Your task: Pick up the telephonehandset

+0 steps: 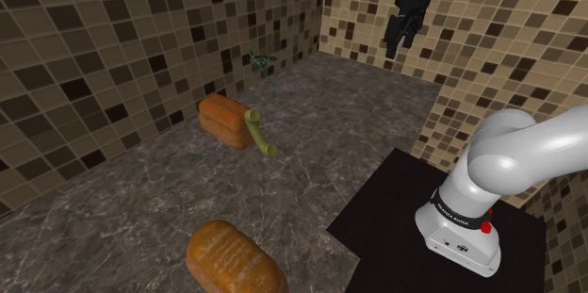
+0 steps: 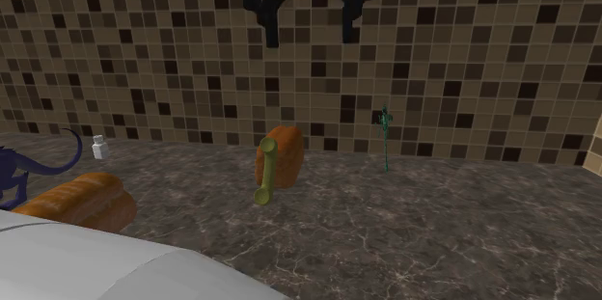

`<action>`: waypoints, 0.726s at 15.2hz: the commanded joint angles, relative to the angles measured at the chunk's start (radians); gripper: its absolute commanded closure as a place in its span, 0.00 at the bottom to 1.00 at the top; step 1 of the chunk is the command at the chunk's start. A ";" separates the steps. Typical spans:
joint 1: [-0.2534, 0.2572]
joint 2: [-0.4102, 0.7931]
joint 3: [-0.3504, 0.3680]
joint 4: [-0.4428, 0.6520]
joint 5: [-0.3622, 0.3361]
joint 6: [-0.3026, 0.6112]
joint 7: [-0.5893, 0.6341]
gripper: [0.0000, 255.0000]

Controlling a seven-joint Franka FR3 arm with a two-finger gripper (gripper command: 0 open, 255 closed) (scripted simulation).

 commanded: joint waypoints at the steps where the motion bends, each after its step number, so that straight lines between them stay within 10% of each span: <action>1: 0.000 0.000 0.000 0.000 0.000 0.000 0.000 0.00; 11: 0.040 0.085 0.077 -0.234 0.033 0.442 0.117 0.00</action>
